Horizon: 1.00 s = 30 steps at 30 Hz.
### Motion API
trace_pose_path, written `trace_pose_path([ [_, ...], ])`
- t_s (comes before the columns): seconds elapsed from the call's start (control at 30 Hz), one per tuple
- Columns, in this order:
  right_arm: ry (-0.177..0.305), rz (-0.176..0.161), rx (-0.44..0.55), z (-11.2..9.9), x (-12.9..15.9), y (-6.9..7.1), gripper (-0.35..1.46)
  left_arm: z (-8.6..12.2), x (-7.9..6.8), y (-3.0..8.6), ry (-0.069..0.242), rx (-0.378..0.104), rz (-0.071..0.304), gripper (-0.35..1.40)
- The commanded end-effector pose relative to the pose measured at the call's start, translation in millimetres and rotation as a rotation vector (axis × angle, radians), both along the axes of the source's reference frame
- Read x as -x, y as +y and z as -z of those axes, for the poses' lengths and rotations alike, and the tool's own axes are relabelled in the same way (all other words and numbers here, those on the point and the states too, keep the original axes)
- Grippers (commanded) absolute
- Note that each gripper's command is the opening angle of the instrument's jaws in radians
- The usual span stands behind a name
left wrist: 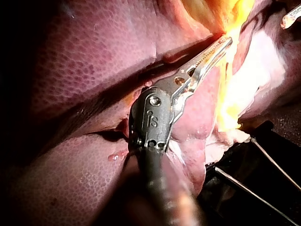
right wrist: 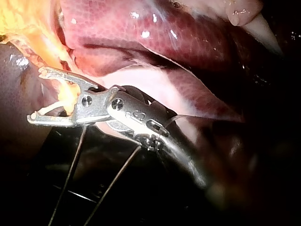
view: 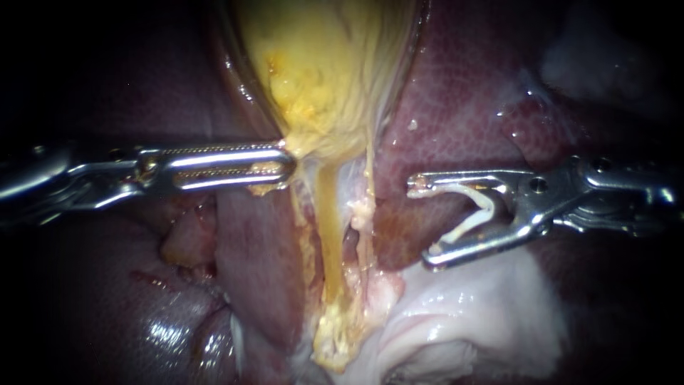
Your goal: Clipping first clip left tube
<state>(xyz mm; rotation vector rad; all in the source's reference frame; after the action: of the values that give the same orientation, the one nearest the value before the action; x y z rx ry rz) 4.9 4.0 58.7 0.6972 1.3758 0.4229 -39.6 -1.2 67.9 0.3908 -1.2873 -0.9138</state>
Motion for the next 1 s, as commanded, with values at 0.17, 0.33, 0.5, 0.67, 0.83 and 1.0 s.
trace_pose_path([
  [0.17,0.000,0.000,0.002,-0.3,-0.1,-0.2,0.60,1.6,-2.0,0.6,0.006,-0.007,0.010,-0.35],
  [0.33,-0.001,0.000,0.007,-0.8,-0.3,-0.7,0.60,4.3,-4.4,1.5,0.005,-0.018,0.033,-0.35],
  [0.5,0.002,0.001,0.011,-1.5,-1.0,-1.1,0.60,5.6,-5.4,1.5,-0.002,-0.023,0.051,-0.35],
  [0.67,0.005,0.002,0.021,-3.0,-1.8,-2.0,0.60,5.4,-5.3,1.2,0.000,-0.022,0.053,-0.35],
  [0.83,0.021,0.010,0.020,-6.8,-3.9,-4.1,0.60,5.5,-5.3,1.2,0.001,-0.022,0.054,-0.35],
  [1.0,-0.001,0.034,-0.011,-11.8,-6.6,-6.6,0.60,5.7,-5.2,1.0,0.004,-0.021,0.058,-0.35],
])
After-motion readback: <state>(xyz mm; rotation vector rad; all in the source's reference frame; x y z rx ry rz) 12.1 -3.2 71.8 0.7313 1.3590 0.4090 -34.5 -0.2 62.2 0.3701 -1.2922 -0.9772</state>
